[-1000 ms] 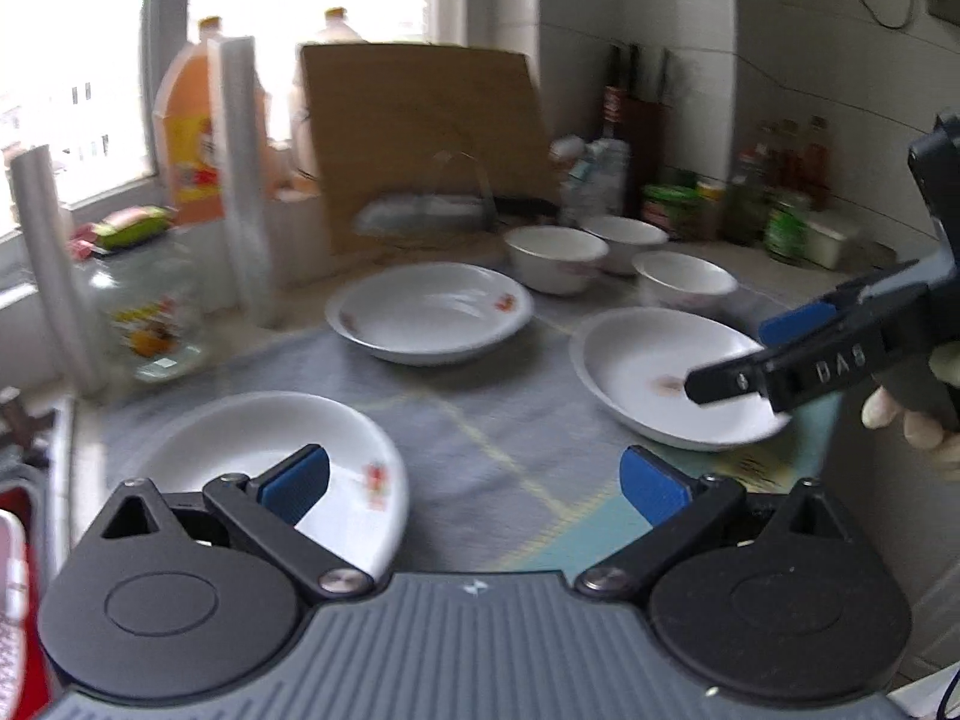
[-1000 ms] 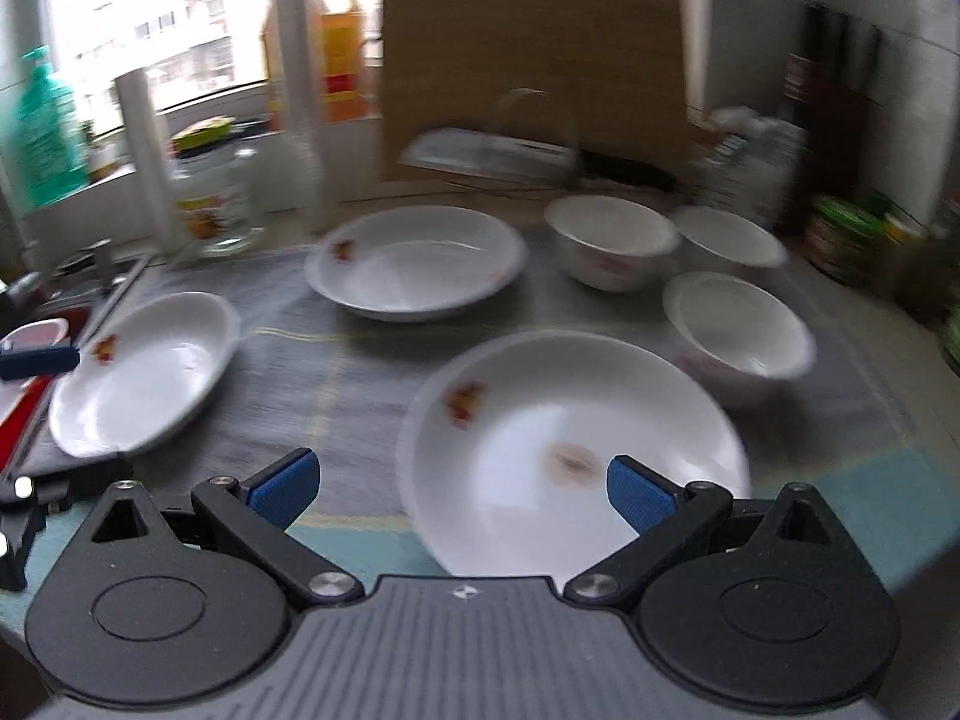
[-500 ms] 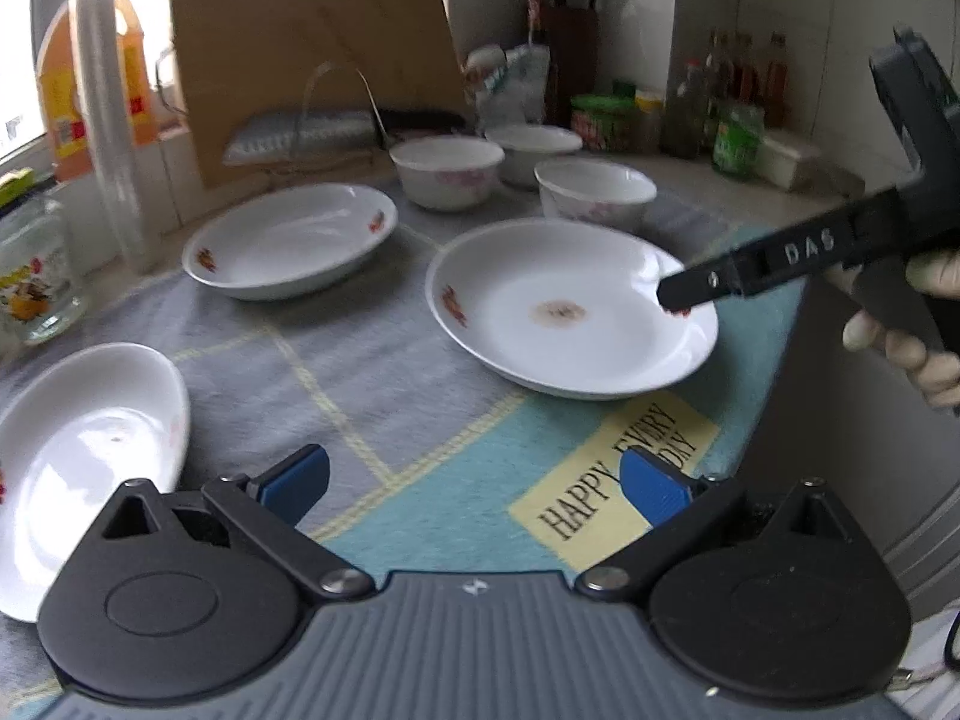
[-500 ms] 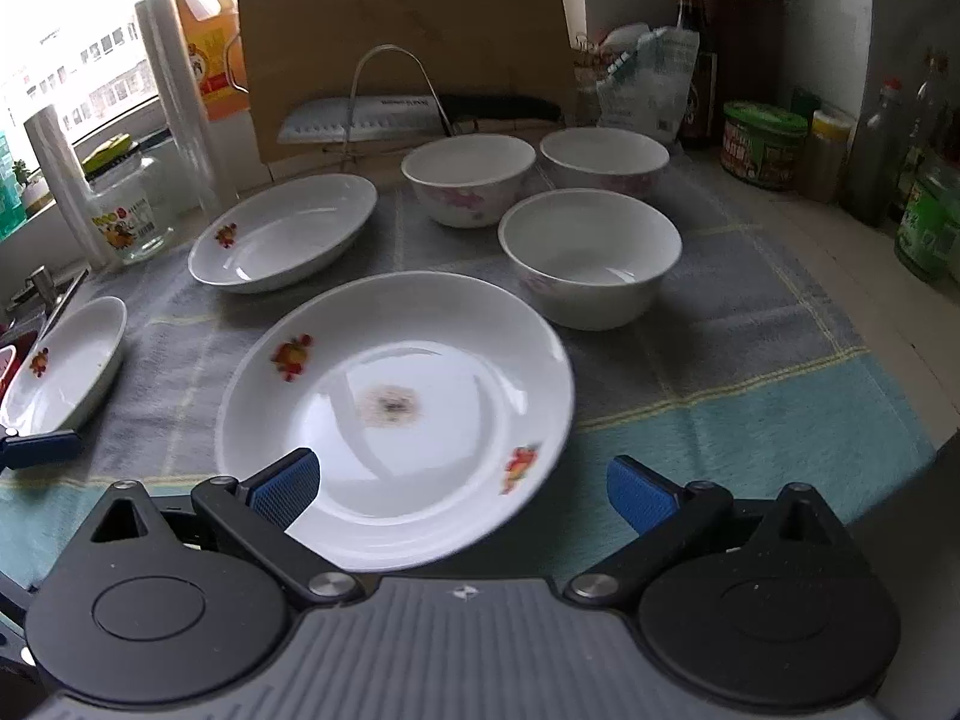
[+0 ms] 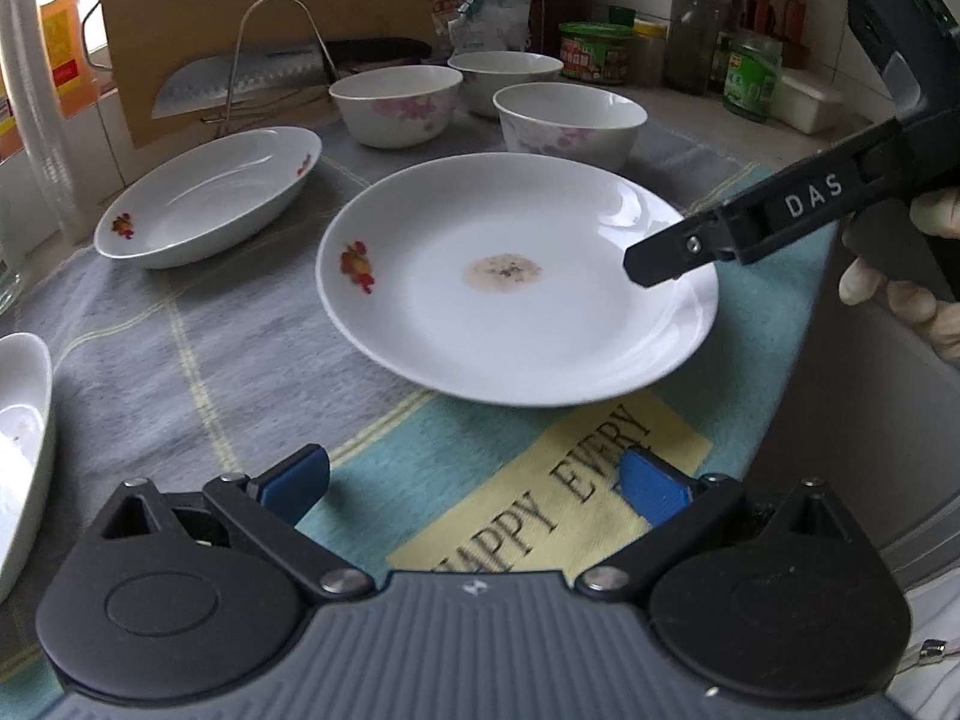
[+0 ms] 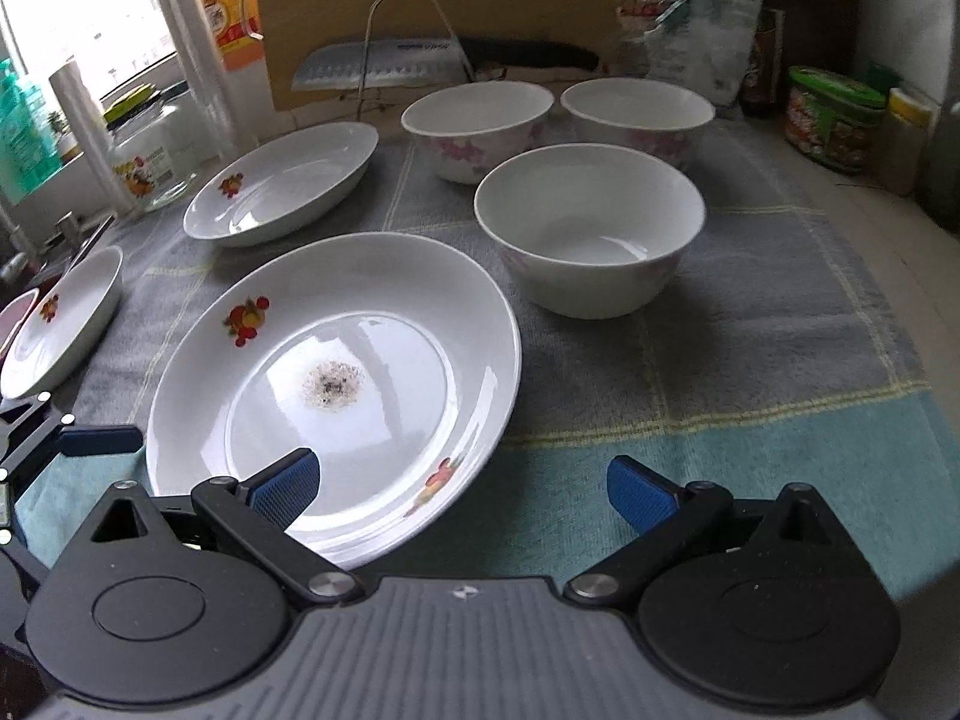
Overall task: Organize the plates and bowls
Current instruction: 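Grasp the rim of the brown-stained white plate with the right tool, then lift the stained plate with the right tool toward the stacked plates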
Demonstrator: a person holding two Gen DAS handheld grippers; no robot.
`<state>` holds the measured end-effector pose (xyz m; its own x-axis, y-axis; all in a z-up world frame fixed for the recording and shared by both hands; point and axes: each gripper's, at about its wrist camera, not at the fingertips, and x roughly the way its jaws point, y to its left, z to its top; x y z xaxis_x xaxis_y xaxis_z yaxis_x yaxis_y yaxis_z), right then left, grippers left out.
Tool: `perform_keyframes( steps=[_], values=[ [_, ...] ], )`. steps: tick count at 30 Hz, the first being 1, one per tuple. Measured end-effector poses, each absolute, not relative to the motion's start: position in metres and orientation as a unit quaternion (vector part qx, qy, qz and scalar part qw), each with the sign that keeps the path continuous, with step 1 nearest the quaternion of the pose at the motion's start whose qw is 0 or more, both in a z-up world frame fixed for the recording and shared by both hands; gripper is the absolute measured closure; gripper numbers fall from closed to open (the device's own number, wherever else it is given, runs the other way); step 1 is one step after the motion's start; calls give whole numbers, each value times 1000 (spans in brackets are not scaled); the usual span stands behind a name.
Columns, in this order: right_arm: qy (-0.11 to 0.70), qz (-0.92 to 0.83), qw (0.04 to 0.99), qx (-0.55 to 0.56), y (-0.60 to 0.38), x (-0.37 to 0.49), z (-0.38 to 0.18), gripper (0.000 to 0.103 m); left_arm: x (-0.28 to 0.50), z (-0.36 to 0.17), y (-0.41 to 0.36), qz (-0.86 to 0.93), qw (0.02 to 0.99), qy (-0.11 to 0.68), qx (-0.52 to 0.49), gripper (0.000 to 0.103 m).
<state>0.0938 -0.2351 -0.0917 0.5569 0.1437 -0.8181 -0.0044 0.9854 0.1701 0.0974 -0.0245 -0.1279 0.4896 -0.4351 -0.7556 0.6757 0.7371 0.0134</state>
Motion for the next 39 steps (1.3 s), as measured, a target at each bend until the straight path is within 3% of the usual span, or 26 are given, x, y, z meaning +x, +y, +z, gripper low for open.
perform_keyframes(
  steps=[39],
  values=[
    [480, 165, 859, 63, -236, 156, -103, 0, 126, -134, -27, -421, 828, 326, 175, 0]
  ],
)
